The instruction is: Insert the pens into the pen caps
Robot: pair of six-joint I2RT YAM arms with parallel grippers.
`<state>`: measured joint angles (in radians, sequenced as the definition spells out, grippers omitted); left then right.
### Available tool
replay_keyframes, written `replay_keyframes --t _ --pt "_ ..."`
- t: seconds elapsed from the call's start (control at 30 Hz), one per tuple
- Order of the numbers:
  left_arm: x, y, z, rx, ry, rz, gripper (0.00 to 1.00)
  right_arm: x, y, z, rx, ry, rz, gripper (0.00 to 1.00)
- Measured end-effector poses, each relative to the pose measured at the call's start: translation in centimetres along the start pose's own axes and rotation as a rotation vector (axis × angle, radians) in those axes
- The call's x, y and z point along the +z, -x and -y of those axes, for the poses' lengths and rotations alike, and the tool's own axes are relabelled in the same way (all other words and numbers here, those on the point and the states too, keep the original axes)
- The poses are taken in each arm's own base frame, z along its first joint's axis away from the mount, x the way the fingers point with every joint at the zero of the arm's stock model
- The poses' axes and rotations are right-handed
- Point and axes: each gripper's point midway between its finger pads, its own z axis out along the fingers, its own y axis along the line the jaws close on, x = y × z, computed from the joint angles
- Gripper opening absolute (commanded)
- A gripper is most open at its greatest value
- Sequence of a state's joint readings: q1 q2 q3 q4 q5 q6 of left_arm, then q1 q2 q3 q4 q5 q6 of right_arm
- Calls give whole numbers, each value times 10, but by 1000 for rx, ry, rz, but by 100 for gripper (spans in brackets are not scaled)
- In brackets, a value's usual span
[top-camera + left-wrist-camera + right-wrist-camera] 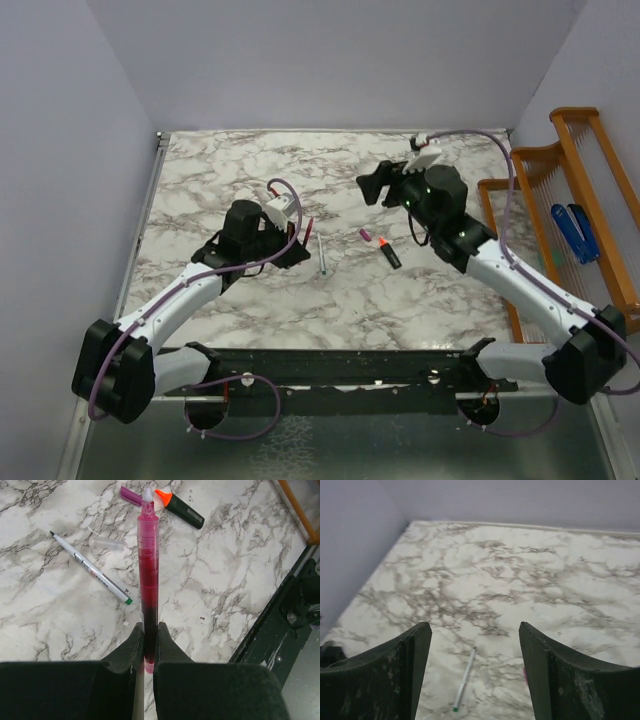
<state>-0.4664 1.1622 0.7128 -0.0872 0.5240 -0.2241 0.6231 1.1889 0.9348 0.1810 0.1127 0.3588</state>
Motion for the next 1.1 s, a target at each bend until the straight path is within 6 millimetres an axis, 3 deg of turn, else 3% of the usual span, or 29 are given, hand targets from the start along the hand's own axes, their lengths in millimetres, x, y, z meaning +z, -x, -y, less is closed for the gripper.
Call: replay_keyframes --t 0.1,0.2,0.33,0.5,0.63,0.8,0.9,1.1 --pt "-3 -4 -2 21 14 -18 0 28 -4 24 -163 -65 -153 84" --pt "-7 -5 0 51 9 -24 0 46 -54 44 -295 -78 -384 83" --pt "-13 -6 8 92 -28 -25 0 29 -150 82 -397 -101 -741 74" --pt "-15 -7 14 113 -66 -30 0 13 -202 108 -443 -131 -948 67" --pt "-16 -9 18 117 -88 -38 0 12 -218 115 -449 -141 -994 64" --pt "-16 -10 20 117 -101 -41 0 19 -218 109 -447 -119 -967 63" --pt "-16 -10 21 116 -106 -42 0 21 -218 92 -455 -66 -931 62" --pt "-16 -10 21 117 -110 -46 0 24 -218 40 -470 86 -873 56"
